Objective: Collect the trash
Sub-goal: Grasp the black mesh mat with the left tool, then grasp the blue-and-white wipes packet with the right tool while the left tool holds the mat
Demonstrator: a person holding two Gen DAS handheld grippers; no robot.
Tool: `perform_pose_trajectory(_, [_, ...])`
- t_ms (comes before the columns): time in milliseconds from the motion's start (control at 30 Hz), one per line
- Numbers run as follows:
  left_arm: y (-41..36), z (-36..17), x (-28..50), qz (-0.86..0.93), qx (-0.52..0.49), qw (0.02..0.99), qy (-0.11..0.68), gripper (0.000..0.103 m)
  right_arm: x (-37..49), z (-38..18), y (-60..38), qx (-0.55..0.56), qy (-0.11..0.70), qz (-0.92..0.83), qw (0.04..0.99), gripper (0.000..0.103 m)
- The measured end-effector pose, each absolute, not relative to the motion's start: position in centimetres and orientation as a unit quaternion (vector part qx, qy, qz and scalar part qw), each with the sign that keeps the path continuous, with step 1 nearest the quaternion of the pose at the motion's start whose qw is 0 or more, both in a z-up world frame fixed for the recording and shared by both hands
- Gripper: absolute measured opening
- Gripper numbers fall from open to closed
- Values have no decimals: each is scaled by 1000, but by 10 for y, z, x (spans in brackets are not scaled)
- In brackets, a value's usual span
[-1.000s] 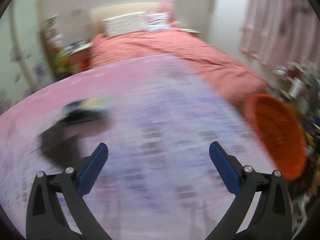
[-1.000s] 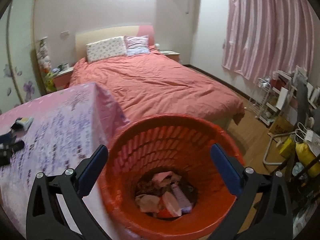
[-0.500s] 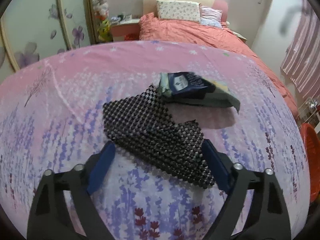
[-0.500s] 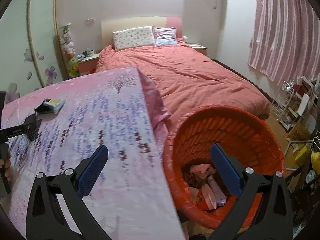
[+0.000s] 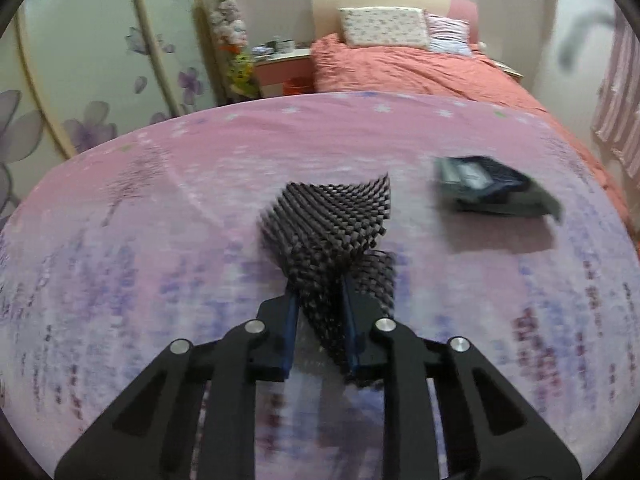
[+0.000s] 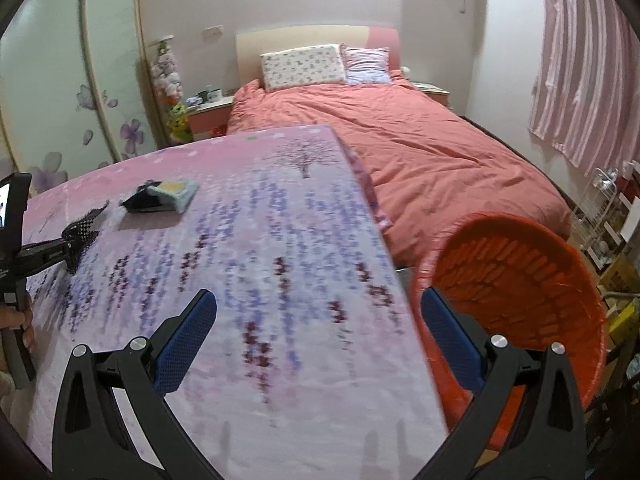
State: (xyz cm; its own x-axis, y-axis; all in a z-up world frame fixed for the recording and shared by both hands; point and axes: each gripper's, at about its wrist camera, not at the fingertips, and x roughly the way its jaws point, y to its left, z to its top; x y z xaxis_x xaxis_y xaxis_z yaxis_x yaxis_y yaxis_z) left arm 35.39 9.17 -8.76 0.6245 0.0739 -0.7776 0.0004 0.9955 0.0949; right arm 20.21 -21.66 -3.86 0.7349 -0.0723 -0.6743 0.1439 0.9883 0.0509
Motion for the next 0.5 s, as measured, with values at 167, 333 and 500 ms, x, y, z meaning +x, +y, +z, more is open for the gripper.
perform_pose_trajectory(167, [110,-88,353,19,24,901,433,34,220,-42,-185,41,360,-26,932,101])
perform_pose_trajectory(333, [111,-90,356,15,21,900,435,34,255,-42,-147,26,348,15,937,100])
perform_pose_trajectory(500, [116,-91,360,11,10,900,436,35,305,-45,-107,0,356,49,933,83])
